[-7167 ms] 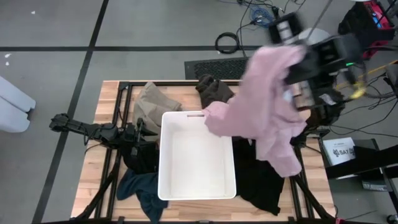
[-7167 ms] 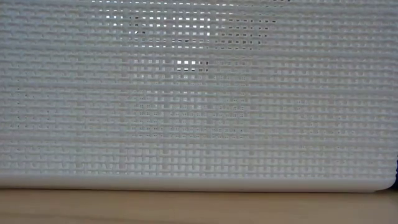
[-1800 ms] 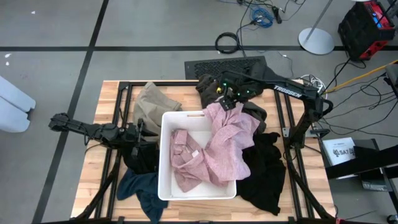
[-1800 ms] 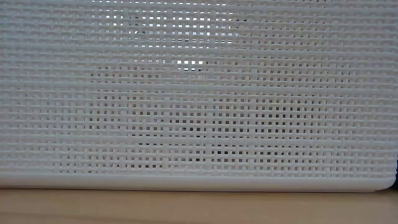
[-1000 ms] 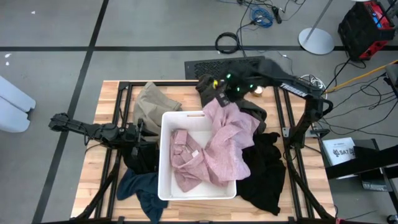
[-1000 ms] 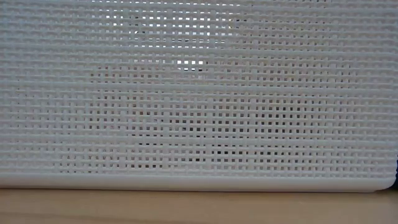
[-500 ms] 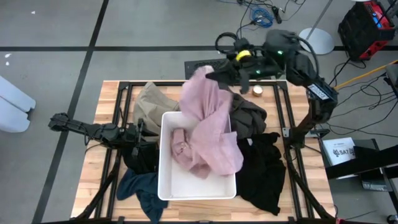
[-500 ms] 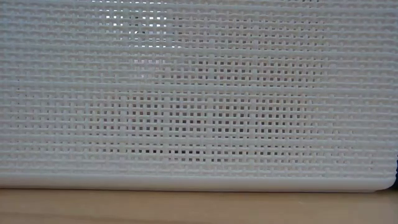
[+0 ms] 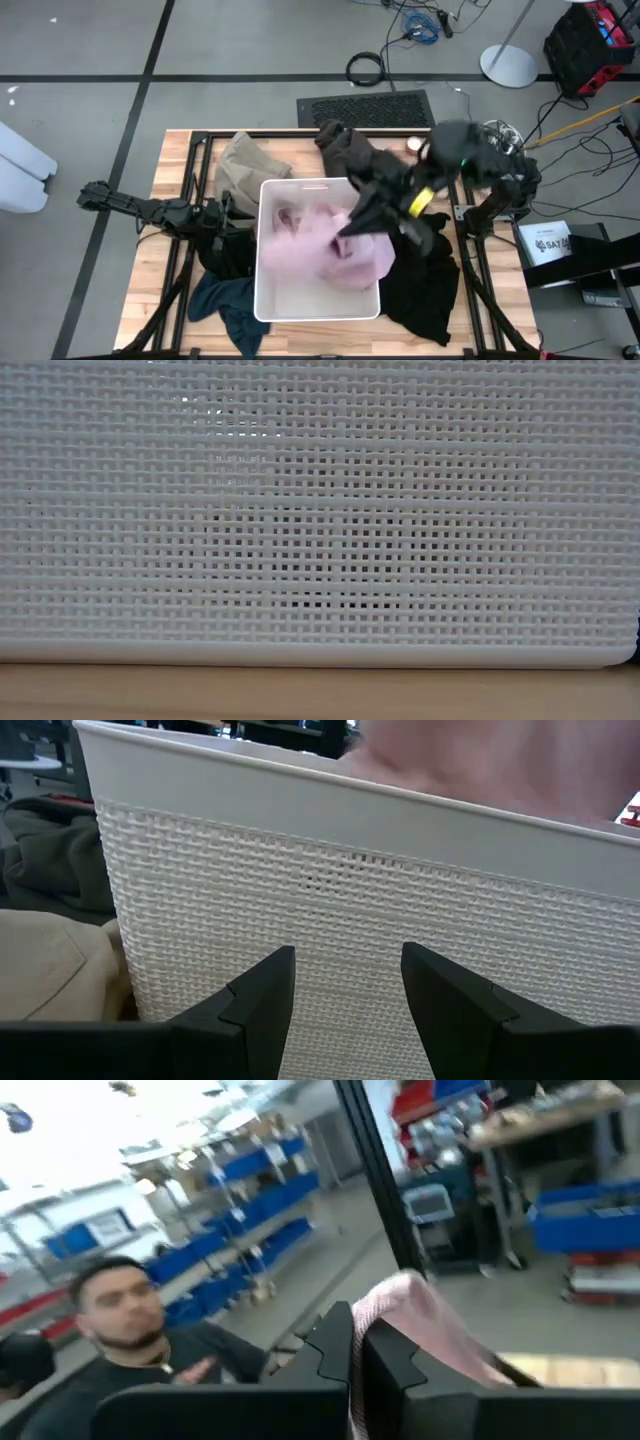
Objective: Sort clothes
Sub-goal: Put the pink shirt into the white laundry bin
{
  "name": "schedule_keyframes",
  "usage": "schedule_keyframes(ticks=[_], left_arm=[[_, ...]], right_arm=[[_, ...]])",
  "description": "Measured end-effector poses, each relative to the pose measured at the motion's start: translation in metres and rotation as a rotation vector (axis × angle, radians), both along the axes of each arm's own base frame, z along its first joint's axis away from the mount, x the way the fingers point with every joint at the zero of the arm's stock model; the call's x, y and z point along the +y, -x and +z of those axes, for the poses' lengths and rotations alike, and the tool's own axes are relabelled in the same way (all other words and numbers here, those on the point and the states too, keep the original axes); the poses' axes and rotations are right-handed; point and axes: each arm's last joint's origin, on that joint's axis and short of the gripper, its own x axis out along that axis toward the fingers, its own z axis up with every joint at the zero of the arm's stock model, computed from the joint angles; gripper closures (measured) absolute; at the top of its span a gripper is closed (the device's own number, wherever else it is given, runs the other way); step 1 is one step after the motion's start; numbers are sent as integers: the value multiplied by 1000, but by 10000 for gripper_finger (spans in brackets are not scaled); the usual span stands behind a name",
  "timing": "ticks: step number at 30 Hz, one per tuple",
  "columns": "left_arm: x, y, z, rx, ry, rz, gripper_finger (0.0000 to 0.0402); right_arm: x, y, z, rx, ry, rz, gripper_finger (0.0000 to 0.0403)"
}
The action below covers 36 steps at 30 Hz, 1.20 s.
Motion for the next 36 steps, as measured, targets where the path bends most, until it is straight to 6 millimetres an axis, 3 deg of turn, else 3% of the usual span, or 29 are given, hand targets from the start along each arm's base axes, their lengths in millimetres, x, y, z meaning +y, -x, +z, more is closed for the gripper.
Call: schedule_keyframes(ticks=[5, 11, 14, 18, 24, 29, 36], left_arm=[[0, 0, 0, 0, 1, 0, 208], [0, 0, 0, 1, 27, 2, 208], [0, 0, 0, 2, 52, 4, 208], [0, 0, 0, 3, 80, 5, 208], [0, 0, 0, 4, 106, 6, 208], [0, 0, 0, 4, 107, 1, 208], [0, 0, 0, 4, 106, 0, 208]], right_arm=[[16, -22, -37, 250, 66, -216, 403], [6, -50, -112, 753, 194, -634, 403], [0, -68, -150, 961, 255, -722, 403], [-3, -101, -201, 1140, 302, -715, 403], [0, -140, -274, 1403, 247, -472, 403], [-2, -150, -301, 1535, 124, -307, 397], [-17, -150, -291, 1483, 108, -207, 377]])
